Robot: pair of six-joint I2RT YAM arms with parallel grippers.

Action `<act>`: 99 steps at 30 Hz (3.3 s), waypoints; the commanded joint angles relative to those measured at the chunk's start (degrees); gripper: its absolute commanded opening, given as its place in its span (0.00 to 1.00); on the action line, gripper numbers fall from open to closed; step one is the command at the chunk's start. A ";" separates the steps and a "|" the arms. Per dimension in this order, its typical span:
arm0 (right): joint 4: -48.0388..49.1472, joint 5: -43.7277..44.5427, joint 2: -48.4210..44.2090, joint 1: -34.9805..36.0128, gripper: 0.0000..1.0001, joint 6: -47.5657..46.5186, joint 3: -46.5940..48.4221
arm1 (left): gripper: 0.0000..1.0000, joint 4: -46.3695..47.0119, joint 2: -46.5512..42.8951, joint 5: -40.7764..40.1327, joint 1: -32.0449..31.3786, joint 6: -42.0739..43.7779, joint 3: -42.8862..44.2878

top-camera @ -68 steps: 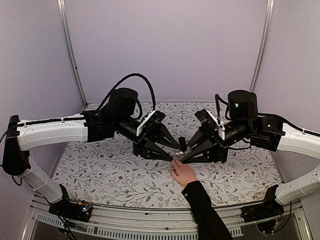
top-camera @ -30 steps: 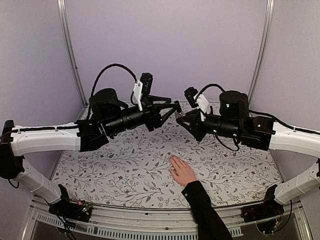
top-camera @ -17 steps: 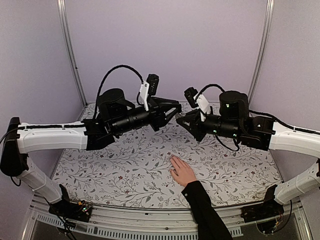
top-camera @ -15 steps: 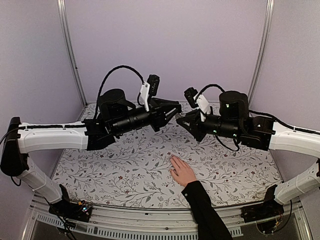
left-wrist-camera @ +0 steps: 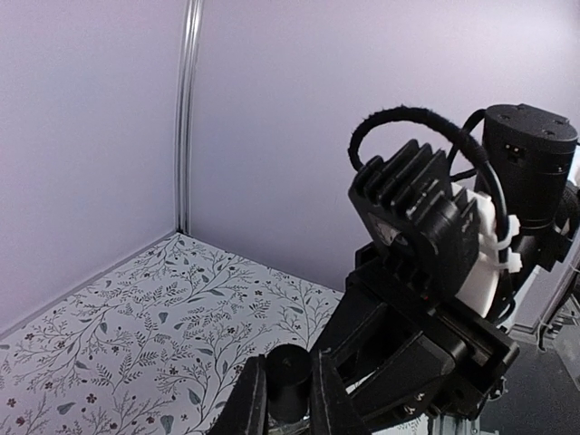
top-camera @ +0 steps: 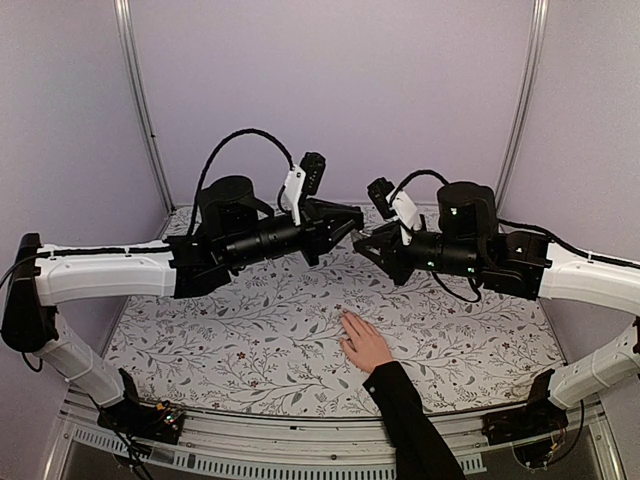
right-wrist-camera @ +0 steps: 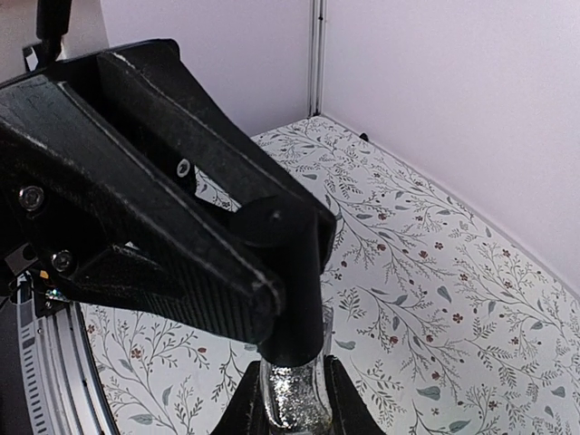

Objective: Paint the nails
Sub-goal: Screw the nail polish bottle.

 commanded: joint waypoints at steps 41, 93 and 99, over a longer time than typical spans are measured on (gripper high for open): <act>4.69 -50.97 -7.96 0.31 0.00 -13.07 2.57 | 0.04 -17.76 7.26 56.18 3.41 18.59 3.72; 0.87 4.33 2.75 0.31 0.00 0.58 1.90 | 0.25 -2.07 1.38 0.09 0.54 -1.85 2.80; 0.87 3.59 1.99 0.27 0.00 0.36 2.52 | 0.11 -3.70 1.19 2.03 0.68 -0.07 2.55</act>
